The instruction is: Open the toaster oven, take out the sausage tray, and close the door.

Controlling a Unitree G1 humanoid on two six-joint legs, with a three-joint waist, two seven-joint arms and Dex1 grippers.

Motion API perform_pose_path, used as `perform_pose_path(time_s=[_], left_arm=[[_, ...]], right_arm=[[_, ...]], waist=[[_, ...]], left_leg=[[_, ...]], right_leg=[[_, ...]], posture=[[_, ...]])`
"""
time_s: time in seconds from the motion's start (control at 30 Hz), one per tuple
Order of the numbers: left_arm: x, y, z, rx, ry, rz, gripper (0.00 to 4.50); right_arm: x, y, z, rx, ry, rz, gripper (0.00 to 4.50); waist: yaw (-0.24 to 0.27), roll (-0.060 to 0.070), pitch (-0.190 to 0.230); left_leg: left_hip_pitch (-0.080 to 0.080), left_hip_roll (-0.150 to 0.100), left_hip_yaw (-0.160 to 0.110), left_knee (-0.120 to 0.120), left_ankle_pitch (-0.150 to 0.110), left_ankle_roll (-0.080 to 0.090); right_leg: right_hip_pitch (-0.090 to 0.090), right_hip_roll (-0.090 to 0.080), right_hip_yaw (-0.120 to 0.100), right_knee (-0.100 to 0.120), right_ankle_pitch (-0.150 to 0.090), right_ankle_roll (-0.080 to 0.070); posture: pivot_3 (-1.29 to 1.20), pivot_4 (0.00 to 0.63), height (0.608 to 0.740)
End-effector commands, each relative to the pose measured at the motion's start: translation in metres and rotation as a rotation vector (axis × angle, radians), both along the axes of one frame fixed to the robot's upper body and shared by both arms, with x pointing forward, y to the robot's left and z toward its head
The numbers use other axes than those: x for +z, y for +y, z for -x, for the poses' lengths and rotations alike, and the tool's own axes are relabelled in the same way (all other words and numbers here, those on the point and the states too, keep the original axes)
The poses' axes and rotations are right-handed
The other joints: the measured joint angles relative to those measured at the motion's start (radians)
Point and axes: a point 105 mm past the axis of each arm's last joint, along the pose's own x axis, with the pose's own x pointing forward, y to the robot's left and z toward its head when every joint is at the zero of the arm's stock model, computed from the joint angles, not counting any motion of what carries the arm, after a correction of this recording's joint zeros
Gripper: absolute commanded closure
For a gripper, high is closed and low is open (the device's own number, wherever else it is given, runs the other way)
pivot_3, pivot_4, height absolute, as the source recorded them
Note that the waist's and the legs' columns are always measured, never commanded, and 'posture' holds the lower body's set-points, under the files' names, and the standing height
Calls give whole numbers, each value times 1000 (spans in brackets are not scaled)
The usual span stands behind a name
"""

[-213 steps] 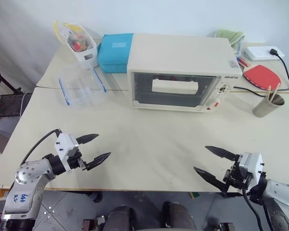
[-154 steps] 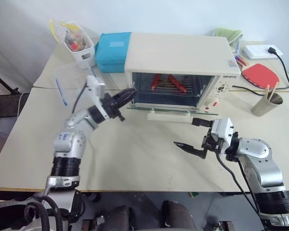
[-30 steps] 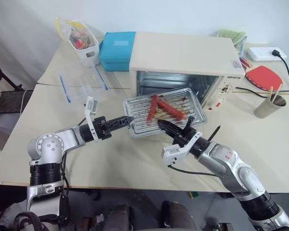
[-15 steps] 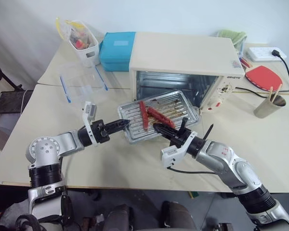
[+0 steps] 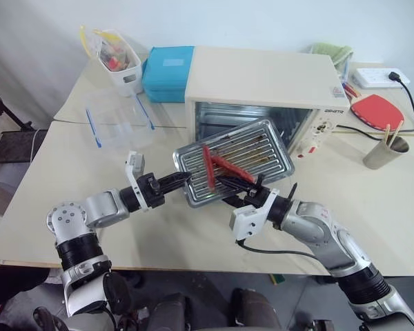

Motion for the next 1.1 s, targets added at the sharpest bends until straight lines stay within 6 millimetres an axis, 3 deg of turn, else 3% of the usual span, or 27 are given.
perform_pose_path(time_s=[0.03, 0.1, 0.33, 0.47, 0.6, 0.73, 0.87, 0.97, 1.1], left_arm=[[15, 7, 5, 27, -42, 72, 4379], [16, 12, 8, 50, -33, 89, 4379], [10, 35, 17, 193, 37, 55, 4379], [2, 53, 27, 271, 46, 15, 4379], [-5, 80, 48, 349, 38, 9, 4379], [-16, 102, 74, 423, 49, 16, 4379], [-20, 112, 92, 492, 46, 34, 4379], [-26, 120, 107, 570, 61, 44, 4379], [-27, 124, 115, 648, 57, 60, 4379]], right_arm=[[13, -2, 11, 57, -7, -38, 1216], [13, -7, 14, 66, -2, -30, 553], [18, -36, 16, 32, 88, -86, 553], [12, -62, 17, -21, 238, -154, 553], [11, -100, 16, -92, 416, -295, 1430], [0, -140, 11, -173, 589, -362, 2792], [-11, -168, 7, -217, 702, -397, 4315], [-30, -187, 3, -270, 804, -387, 4484], [-51, -197, 1, -305, 929, -355, 4484]], waist=[[0, 0, 0], [0, 0, 0], [2, 0, 0], [2, 0, 0], [1, 0, 0], [-1, 0, 0], [5, 0, 0], [0, 0, 0], [0, 2, 1]], left_leg=[[0, 0, 0, 0, 0, 0], [1, 0, 0, 0, 0, 0], [7, 0, 0, -1, 0, 0], [10, 0, 0, -1, -1, 0], [10, 0, 0, -2, -1, 0], [11, 1, 1, -2, -1, -1], [11, 1, 0, -2, -2, 0], [12, 1, 0, -2, -3, -1], [12, 2, 1, -2, -6, -2]], right_leg=[[0, 0, 0, 0, 0, 0], [0, 0, 2, 1, 0, 0], [5, -1, 13, 0, 0, -1], [9, 0, 13, -2, 0, -1], [9, 0, 14, -3, -1, -1], [9, 1, 14, -3, -1, -2], [10, -3, 14, -5, -1, -3], [11, -7, 15, -9, -2, -3], [10, -7, 15, -10, -2, -4]], posture=[[0, 150, 740], [0, 150, 740], [0, 150, 740], [0, 150, 740], [0, 150, 740], [0, 150, 740], [0, 150, 740], [0, 150, 740], [0, 150, 740]])
